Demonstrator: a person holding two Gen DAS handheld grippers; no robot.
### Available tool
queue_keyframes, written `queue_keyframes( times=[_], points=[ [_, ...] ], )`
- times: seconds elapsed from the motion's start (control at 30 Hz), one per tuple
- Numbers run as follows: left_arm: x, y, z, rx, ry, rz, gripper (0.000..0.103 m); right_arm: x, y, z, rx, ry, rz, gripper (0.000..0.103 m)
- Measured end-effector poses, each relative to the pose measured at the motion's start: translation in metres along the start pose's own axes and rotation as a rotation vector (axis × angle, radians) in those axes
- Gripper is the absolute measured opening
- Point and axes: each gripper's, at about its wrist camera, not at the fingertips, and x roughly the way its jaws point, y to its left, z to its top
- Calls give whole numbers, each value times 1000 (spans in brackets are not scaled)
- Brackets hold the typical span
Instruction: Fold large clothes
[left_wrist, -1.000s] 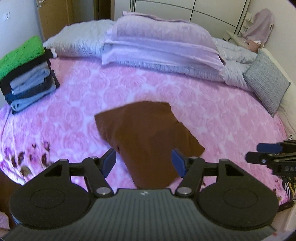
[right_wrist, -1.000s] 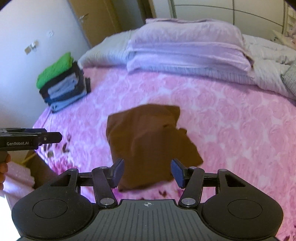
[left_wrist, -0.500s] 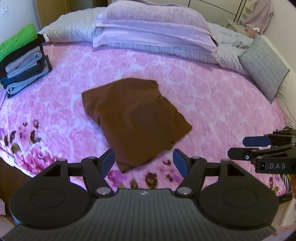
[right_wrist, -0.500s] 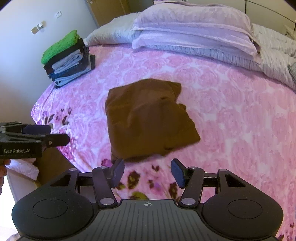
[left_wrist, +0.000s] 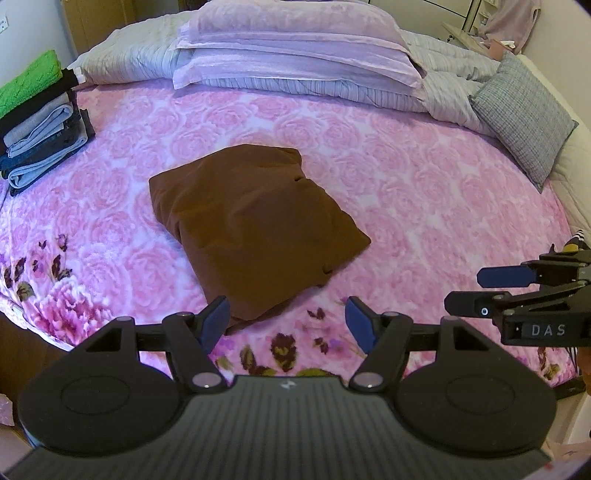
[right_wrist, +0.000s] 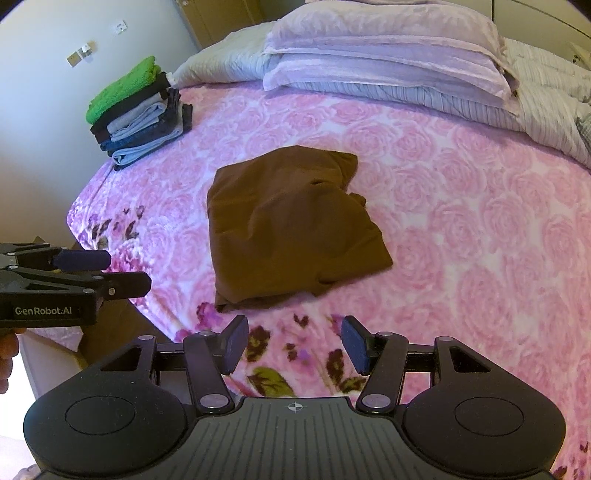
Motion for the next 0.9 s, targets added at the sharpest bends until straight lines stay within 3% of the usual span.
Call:
queue_keyframes(
  times=[0.2,0.5,0.67,0.9],
  points=[
    [23,-1,1,25,25,-11,65,7,-14,-3,41,3,-20,53],
    [105,-16,-17,175,57,19,65,17,-65,-23,225,-36,-39,53],
    [159,-50,-33,386,29,26,65,26,-108,-38,365,-30,-135,53],
    [238,-109,-53,801,-19,70,62,8,-182,-74,603,-48,-272,53]
  ],
)
